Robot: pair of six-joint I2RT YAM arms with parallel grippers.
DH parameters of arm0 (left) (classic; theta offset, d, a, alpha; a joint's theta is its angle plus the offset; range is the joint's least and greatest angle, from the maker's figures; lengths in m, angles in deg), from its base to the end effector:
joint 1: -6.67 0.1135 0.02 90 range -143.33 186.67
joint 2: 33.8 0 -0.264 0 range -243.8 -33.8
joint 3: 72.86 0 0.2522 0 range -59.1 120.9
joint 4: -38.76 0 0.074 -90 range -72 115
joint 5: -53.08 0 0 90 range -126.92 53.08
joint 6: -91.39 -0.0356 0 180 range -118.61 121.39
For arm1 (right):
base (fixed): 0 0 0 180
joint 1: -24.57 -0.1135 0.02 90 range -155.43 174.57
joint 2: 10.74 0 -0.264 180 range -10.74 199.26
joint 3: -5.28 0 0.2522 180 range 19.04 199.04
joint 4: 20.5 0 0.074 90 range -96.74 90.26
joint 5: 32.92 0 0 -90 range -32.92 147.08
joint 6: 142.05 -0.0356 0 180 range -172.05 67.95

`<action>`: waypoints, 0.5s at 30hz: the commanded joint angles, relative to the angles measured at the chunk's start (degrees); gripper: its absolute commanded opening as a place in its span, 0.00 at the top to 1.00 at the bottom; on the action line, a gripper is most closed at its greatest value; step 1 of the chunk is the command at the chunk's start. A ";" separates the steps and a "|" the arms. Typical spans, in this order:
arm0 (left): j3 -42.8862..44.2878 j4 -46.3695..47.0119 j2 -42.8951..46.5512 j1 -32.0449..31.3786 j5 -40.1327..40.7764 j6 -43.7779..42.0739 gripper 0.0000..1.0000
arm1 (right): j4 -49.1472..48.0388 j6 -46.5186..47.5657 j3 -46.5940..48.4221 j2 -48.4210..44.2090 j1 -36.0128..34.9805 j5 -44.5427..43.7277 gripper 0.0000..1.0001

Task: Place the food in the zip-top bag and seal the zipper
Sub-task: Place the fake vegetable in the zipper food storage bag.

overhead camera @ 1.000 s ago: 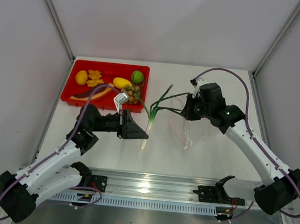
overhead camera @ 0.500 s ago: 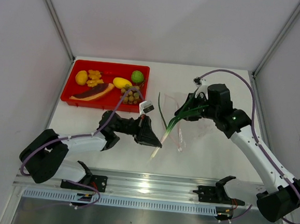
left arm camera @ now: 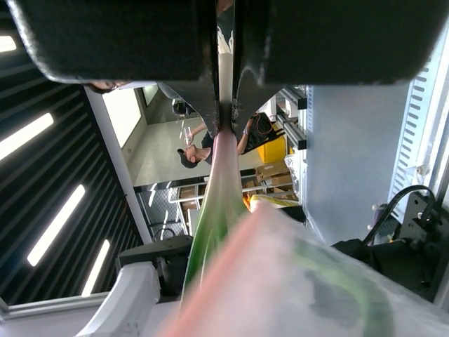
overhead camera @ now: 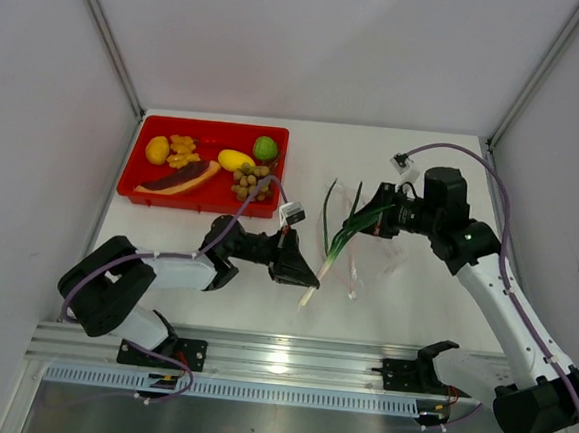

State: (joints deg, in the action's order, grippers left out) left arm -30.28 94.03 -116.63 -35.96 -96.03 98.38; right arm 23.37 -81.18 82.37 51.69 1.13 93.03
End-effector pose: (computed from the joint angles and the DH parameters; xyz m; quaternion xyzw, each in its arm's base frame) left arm 0.1770 -0.2044 0.2364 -0.1063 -0.6497 0.7514 0.0435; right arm 0.2041 0.1113 0.3612 -0.1152 0.8272 0.4518 0.3136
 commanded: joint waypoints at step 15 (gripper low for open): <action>-3.60 -1.66 2.57 -1.22 8.48 -4.52 1.00 | -6.46 -5.34 -0.14 -5.65 3.23 5.37 1.00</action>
State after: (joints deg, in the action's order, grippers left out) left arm -34.06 93.64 -119.34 -36.31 -91.42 96.50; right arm 20.44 -87.76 82.19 48.17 5.55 99.17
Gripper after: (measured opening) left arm 0.026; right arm 0.006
